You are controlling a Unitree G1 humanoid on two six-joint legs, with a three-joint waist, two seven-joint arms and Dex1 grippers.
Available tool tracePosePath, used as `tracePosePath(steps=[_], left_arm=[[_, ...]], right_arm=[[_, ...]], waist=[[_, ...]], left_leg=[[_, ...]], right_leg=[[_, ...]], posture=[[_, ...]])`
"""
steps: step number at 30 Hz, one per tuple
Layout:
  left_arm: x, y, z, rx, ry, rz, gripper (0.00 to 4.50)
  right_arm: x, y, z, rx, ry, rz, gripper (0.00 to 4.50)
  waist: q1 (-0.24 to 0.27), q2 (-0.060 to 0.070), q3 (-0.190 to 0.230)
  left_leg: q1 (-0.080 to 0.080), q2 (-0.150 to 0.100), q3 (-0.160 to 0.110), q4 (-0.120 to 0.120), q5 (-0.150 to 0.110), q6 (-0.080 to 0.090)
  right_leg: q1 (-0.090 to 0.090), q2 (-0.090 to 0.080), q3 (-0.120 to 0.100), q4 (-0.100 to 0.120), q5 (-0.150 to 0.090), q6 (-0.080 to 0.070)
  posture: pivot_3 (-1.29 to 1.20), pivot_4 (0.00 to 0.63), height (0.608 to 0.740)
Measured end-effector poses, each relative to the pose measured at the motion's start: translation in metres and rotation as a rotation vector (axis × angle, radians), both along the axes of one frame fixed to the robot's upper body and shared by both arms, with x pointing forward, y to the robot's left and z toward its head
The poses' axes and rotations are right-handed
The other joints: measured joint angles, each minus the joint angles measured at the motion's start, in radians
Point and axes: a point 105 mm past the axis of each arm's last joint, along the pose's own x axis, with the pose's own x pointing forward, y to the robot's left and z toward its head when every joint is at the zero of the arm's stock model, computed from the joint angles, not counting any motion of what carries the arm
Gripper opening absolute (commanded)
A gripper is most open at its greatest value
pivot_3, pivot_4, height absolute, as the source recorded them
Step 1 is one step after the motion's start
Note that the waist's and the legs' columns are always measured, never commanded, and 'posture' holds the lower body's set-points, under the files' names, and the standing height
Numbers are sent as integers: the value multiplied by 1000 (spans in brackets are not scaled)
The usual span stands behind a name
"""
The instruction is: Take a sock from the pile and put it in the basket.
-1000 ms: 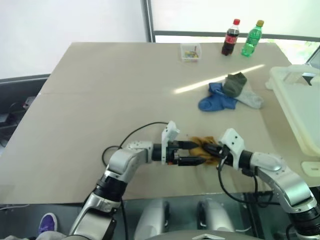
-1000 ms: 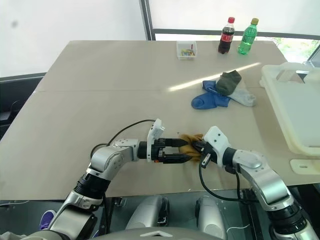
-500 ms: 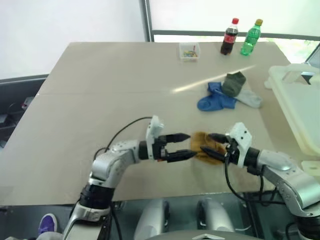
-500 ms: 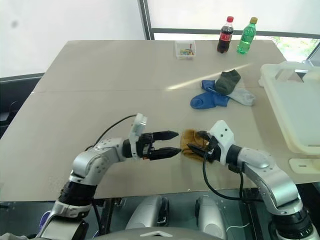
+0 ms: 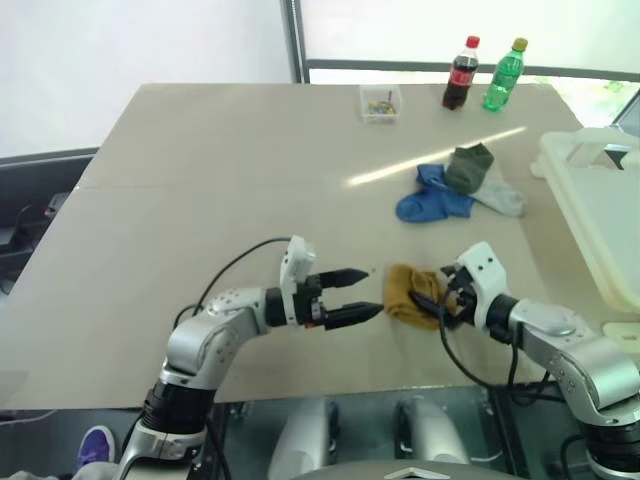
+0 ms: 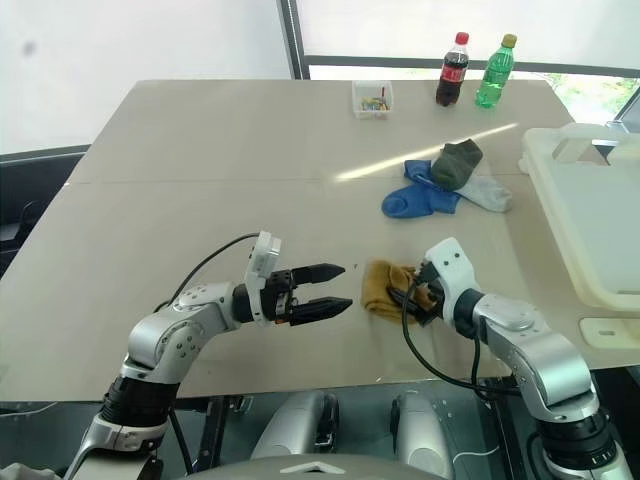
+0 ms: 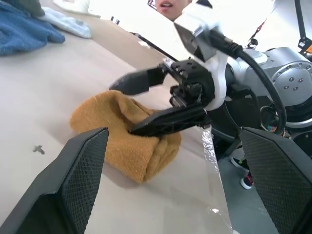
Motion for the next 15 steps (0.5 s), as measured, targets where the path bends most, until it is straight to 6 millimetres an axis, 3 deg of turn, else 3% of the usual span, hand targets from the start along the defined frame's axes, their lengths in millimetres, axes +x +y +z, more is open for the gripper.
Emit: tracePosePath(steps=[8,15], left_arm=[[1,3,0,-4,-16,21,4500],[5,8,5,23,-129,47,4500]], right_arm=[[-5,7,-9,-32,39,40,4488],[-7,20,-15,-46,44,164,1767]], waist=[[-1,0,-1],[-4,-4,-6]], left_leg=[[1,0,0,0,0,0],[3,1,0,0,0,0]], right_leg=[[0,0,0,0,0,0],[1,1,0,0,0,0]], posture=[[0,150,732],[0,150,732]])
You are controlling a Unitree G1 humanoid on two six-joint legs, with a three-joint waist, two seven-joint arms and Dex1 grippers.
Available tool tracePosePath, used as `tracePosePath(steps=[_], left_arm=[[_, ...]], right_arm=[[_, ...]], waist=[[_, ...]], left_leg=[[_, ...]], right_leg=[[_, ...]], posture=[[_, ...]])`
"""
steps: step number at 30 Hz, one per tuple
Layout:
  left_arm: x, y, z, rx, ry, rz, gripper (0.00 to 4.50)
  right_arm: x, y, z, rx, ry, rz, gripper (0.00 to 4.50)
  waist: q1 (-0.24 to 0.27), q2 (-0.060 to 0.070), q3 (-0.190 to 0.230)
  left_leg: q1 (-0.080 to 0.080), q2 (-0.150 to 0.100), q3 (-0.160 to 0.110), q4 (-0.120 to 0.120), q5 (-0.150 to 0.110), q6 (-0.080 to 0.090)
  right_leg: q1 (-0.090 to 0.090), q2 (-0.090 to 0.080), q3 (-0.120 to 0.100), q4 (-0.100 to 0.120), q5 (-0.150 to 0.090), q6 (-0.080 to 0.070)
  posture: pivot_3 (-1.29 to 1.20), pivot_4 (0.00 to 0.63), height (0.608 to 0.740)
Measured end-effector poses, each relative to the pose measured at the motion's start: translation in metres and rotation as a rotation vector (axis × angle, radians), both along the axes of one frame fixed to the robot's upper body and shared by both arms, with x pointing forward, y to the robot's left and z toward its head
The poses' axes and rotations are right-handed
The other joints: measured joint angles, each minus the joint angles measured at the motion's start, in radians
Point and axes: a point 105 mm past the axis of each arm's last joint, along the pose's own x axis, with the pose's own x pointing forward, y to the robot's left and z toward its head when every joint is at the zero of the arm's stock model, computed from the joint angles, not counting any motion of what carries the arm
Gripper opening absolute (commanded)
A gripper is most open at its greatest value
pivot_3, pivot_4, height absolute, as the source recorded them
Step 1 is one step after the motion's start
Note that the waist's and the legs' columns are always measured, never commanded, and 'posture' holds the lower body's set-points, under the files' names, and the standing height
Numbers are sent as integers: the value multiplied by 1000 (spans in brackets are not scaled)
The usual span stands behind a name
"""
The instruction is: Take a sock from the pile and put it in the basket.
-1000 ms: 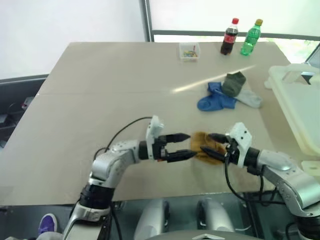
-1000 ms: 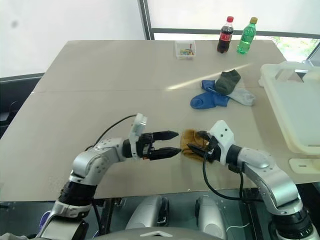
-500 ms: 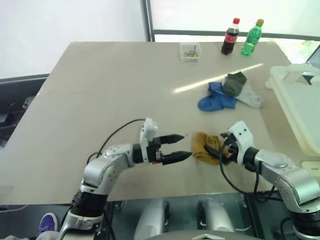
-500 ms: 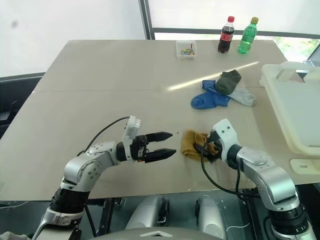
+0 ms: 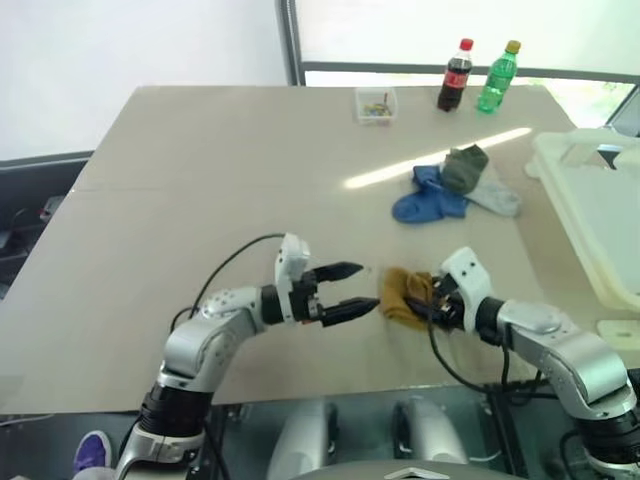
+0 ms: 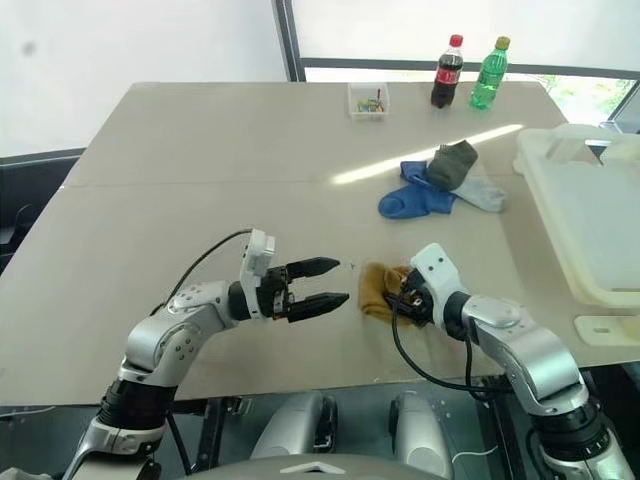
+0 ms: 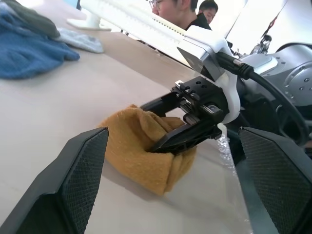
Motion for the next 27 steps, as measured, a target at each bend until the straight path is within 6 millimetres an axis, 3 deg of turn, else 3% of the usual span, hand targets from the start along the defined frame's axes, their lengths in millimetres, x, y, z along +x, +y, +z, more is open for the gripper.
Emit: tracePosePath(steps=[3,5,9,14,19,20,24,26,27], left_arm=[[0,2,-1,6,-28,15,4500],[0,3,-2,10,-45,25,4500],[0,5,-4,3,-59,49,4500],[0,2,-3,-34,-56,66,4500],[6,-2,13,-95,-110,78,4500],[7,-7,18,-118,-127,74,4500],[8,-14,21,-148,-132,76,4500],[9,-23,25,-166,-147,74,4500],[9,-24,25,-167,-148,72,4500]], right_arm=[[-2,3,-1,7,3,34,365],[-1,2,-2,3,1,42,31],[2,-1,0,51,5,26,31],[20,-16,18,322,13,-150,30],[52,-58,86,520,-175,-306,30],[64,-77,107,544,-246,-378,29],[90,-127,146,568,-386,-590,29],[113,-179,168,489,-460,-823,29],[114,-190,173,474,-483,-871,29]], waist=[[0,-3,-3],[1,-4,-3],[2,-4,-3],[3,1,1],[4,6,6],[4,7,7],[3,9,9],[5,13,12],[6,13,11]], left_leg=[[0,0,0,0,0,0],[0,0,0,0,0,0],[0,0,0,0,0,0],[-2,0,0,0,0,0],[-4,-1,0,0,0,0],[-4,-2,0,0,0,0],[-4,-2,2,-1,0,1],[-5,-4,3,-2,0,1],[-5,-4,3,-2,0,1]], right_leg=[[0,-1,0,0,0,0],[0,-2,0,0,0,0],[0,-6,0,0,0,0],[-1,-6,0,0,1,0],[-2,-2,0,0,0,0],[-2,-2,0,0,1,0],[-2,-1,1,0,0,0],[-4,-2,2,0,0,0],[-3,-1,2,0,0,0]], posture=[[0,150,732],[0,150,732],[0,150,732],[0,150,732],[0,150,732],[0,150,732],[0,150,732],[0,150,732],[0,150,732]])
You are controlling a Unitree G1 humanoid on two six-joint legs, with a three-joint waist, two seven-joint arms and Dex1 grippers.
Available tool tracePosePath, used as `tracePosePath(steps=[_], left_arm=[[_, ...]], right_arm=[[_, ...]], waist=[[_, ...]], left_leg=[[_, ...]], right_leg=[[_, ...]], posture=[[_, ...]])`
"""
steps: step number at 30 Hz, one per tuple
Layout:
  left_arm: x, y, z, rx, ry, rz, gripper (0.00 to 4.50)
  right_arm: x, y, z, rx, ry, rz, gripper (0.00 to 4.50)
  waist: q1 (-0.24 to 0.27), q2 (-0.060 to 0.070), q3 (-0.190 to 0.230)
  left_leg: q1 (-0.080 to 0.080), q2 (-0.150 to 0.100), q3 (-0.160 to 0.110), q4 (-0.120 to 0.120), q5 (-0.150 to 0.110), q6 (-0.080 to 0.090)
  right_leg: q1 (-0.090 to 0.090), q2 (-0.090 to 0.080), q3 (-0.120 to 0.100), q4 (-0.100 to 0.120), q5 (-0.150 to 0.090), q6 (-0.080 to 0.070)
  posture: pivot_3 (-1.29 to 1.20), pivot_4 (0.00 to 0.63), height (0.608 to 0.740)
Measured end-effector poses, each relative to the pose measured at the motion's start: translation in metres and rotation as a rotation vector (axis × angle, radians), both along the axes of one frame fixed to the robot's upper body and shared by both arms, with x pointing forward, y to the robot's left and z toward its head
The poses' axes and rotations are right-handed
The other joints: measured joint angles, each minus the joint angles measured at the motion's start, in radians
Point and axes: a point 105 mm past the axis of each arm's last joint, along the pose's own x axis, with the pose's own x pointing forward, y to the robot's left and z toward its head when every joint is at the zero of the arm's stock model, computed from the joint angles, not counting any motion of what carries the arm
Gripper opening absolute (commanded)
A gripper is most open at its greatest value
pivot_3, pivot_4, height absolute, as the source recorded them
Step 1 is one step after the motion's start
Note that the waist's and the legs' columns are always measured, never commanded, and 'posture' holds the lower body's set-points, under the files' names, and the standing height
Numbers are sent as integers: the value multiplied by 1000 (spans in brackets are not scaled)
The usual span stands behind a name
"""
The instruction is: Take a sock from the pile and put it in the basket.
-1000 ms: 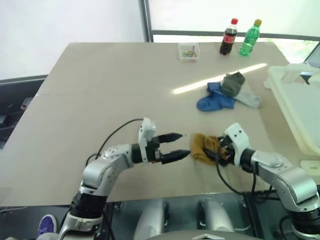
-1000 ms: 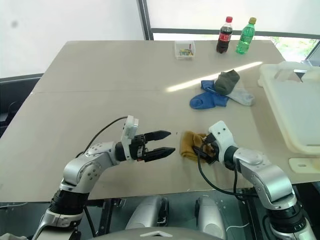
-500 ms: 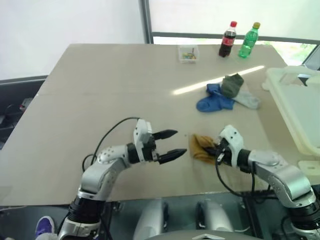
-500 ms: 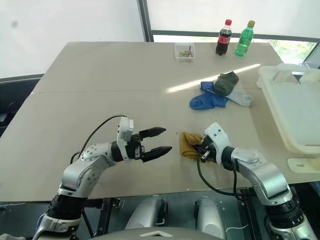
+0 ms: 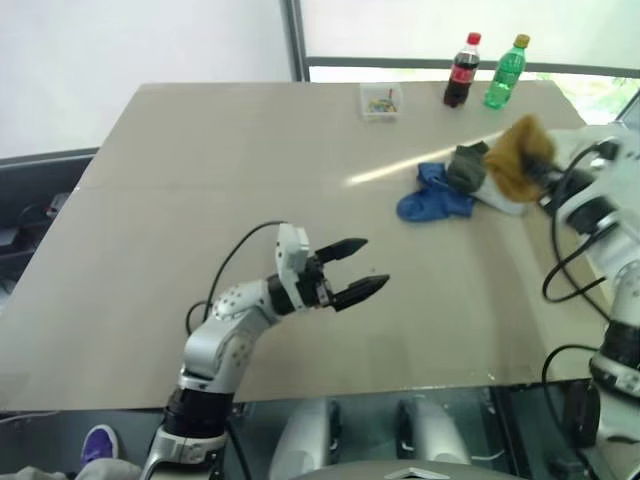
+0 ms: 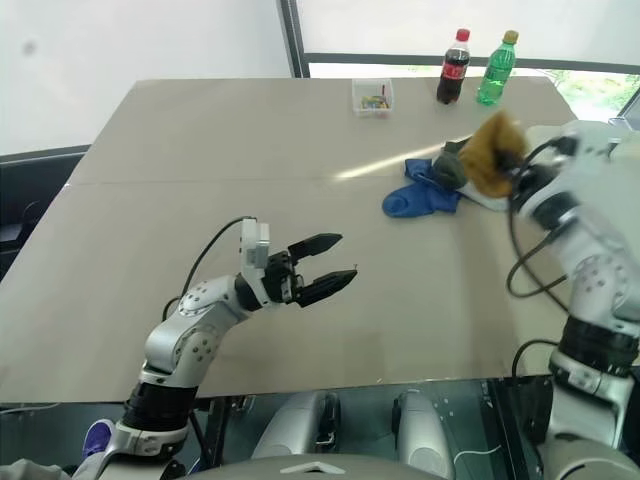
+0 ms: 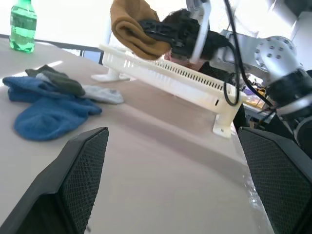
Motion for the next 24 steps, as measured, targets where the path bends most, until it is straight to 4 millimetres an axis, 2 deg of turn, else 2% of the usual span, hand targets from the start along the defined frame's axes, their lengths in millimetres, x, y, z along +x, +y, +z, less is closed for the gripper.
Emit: tracePosePath(steps=[2,4,8,10,11,13,17,18,24], left_arm=[[2,0,0,3,-7,15,4500],[2,-2,2,-3,-15,19,4500],[3,-2,-1,7,-13,35,4500],[4,-1,-1,9,-11,47,4500],[4,-1,-2,10,-10,52,4500],[3,1,-6,12,4,71,4500],[4,5,-10,14,20,103,4500],[4,5,-9,14,16,107,4500],[4,5,-6,14,-2,131,4500]], right_arm=[[12,-31,8,-10,21,-147,29],[16,-55,6,-25,50,-249,29],[38,-70,-24,44,173,-331,29],[41,-71,-39,70,237,-336,1073],[42,-70,-44,84,259,-333,1257],[42,-71,-57,123,306,-329,2320],[39,-75,-65,151,334,-335,4273],[38,-77,-63,150,330,-339,4441],[29,-88,-46,84,276,-330,4441]], waist=[[-5,0,0],[-6,0,0],[-28,0,1],[-30,0,1],[-30,0,1],[-30,0,1],[-27,0,2],[-27,0,2],[-27,0,2]], left_leg=[[0,1,1,-1,0,0],[1,0,2,-2,0,0],[2,1,5,-4,0,0],[3,1,5,-5,0,0],[3,1,6,-6,0,0],[3,1,6,-6,0,0],[3,1,6,-6,0,0],[3,1,7,-6,0,0],[3,2,6,-6,0,0]], right_leg=[[0,1,1,0,0,0],[0,2,2,-1,0,1],[-1,3,6,-1,2,4],[-1,3,6,-1,2,4],[-1,3,6,-1,2,4],[-1,2,7,-2,2,4],[-1,2,7,-2,2,5],[-1,2,7,-2,2,5],[-1,2,7,-2,2,5]], posture=[[0,150,732],[0,150,732],[0,150,732],[0,150,732],[0,150,732],[0,150,732],[0,150,732],[0,150,732],[0,150,732]])
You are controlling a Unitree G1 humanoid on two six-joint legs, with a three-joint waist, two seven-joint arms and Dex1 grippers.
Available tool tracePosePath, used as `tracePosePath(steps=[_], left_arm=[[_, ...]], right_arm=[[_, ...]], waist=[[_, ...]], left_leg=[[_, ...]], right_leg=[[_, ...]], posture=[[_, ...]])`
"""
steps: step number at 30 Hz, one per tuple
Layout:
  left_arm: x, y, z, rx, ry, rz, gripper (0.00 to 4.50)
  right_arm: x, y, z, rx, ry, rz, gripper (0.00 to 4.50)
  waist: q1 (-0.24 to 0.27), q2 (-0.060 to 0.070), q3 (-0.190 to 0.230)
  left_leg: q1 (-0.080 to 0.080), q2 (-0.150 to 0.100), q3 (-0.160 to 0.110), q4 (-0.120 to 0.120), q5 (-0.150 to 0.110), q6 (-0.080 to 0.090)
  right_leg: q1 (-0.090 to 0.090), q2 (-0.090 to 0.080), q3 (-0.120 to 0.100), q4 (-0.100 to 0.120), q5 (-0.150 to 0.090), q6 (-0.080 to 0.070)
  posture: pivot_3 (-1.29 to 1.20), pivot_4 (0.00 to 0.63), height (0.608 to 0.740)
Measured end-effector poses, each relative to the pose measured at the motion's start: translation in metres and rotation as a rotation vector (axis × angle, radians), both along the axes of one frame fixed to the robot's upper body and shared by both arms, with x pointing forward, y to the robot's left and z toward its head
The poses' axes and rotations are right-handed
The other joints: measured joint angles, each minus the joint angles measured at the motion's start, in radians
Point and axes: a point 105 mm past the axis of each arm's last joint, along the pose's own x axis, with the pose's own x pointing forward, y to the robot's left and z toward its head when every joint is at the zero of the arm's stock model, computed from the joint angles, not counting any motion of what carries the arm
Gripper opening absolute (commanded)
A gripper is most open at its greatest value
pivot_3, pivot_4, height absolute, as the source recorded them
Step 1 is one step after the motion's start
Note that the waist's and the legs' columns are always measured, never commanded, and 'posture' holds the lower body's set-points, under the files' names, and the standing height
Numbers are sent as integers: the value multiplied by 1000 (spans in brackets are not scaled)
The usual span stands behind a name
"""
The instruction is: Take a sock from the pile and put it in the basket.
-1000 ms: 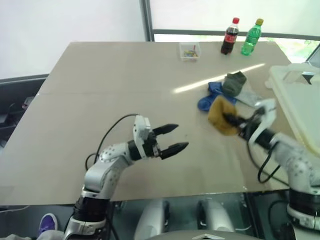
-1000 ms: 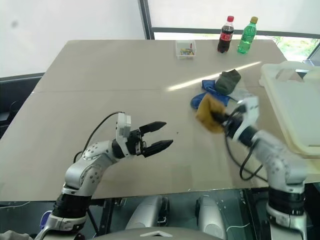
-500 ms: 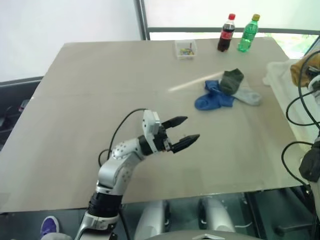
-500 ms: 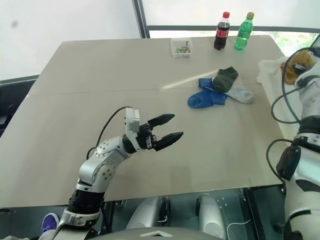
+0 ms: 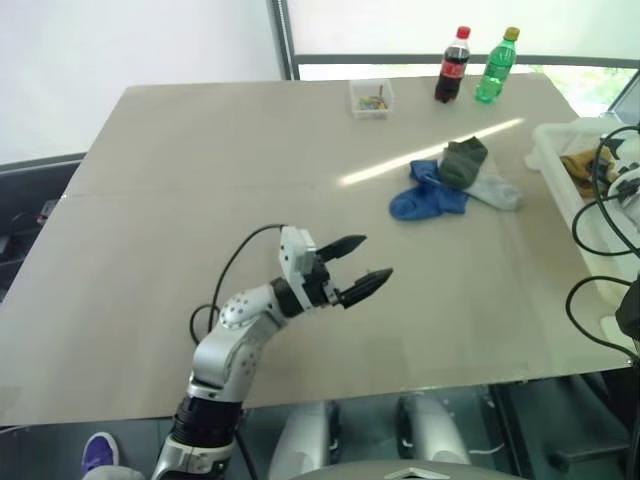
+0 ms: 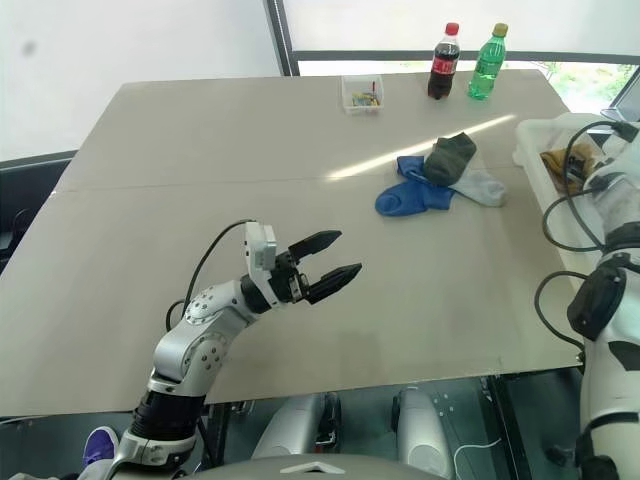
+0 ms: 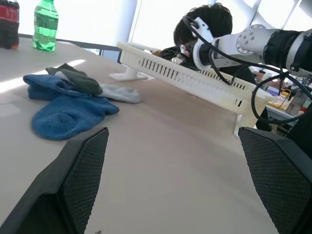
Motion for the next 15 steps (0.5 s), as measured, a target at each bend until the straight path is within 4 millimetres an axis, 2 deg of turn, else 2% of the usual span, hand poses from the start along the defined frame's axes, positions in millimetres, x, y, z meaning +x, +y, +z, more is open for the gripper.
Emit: tracePosePath(steps=[3,5,9,11,13,14,15], left_arm=[[4,0,3,10,-16,17,4500],[8,2,2,32,-24,40,4500],[15,13,-4,110,-51,98,4500],[15,22,-7,148,-51,119,4500],[16,38,-12,180,-34,160,4500],[11,53,-15,207,-16,180,4500],[10,55,-16,211,-12,184,4500]], right_arm=[[-12,1,13,-98,-47,46,4441],[-23,15,19,-179,-91,107,4441],[-50,70,30,-304,-201,328,4441],[-71,105,29,-409,-218,475,4441],[-88,138,21,-484,-211,621,4441],[-103,162,7,-514,-187,730,4441],[-105,165,5,-513,-183,745,4441]], waist=[[3,0,0],[4,0,0],[1,1,0],[2,1,-1],[-1,0,0],[-1,0,0],[-1,0,0]], left_leg=[[0,0,-1,0,0,0],[0,1,-1,0,0,0],[1,2,-2,0,0,0],[1,2,-2,0,0,0],[1,3,-3,0,0,0],[1,3,-3,0,0,0],[1,3,-3,0,0,0]], right_leg=[[0,0,-1,0,0,0],[0,0,-1,1,0,0],[0,1,-1,2,0,0],[0,1,-2,2,0,0],[0,1,-2,2,0,0],[0,1,-2,1,0,0],[0,1,-2,1,-1,0]], posture=[[0,150,732],[0,150,732],[0,150,732],[0,150,732],[0,150,732],[0,150,732],[0,150,732]])
